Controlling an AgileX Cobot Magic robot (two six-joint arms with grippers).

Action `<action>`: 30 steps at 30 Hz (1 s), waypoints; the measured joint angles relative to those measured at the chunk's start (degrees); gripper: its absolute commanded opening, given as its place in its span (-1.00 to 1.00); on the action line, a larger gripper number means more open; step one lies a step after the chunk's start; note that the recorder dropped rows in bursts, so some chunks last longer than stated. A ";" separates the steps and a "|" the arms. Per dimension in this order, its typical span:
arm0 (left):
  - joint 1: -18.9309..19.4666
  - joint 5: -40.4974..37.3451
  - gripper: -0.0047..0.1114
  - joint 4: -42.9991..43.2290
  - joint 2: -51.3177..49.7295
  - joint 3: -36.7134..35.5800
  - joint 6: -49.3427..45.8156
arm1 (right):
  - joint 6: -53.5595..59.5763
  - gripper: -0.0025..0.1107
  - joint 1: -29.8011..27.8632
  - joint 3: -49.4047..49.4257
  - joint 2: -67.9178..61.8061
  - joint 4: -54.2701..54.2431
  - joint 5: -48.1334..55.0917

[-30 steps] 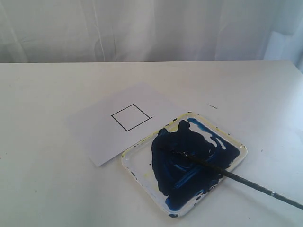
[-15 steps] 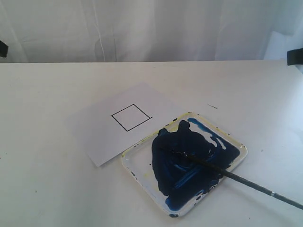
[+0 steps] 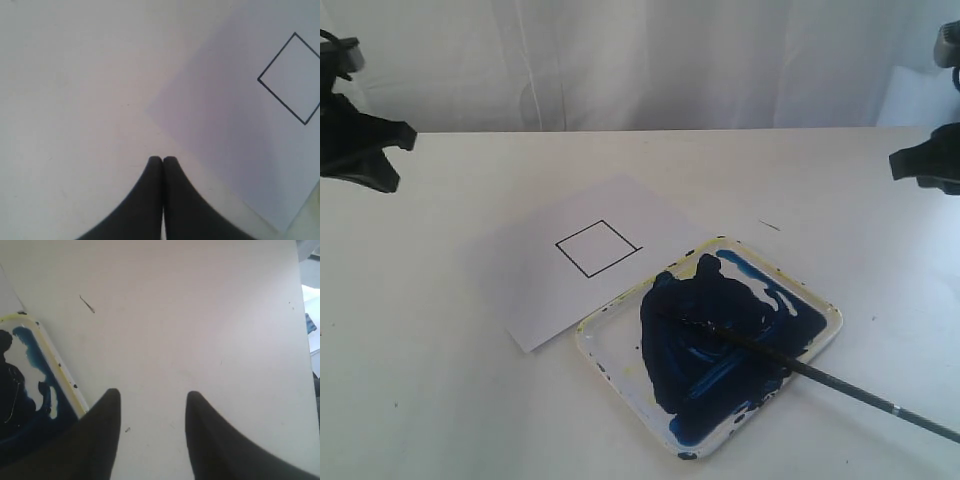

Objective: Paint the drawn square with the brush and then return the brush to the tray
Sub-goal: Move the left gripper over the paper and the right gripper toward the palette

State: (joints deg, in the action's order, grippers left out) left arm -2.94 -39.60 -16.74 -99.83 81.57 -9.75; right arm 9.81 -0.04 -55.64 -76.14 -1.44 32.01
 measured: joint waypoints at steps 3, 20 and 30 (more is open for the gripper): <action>-2.49 0.00 -0.92 0.12 -3.46 1.36 -1.23 | 0.24 -0.23 0.00 -0.49 -2.03 -0.13 1.55; -5.58 3.29 -0.92 -4.62 -15.09 2.84 -6.44 | 8.48 -0.24 0.00 -0.72 -5.13 -4.03 5.13; -5.69 8.10 -0.92 -6.25 -17.70 2.84 -10.86 | 14.89 -0.24 2.18 -0.72 -5.13 -4.40 6.55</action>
State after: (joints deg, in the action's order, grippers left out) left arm -8.63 -31.50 -22.99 -117.53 84.41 -20.61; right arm 24.70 2.14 -56.36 -81.26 -5.83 38.56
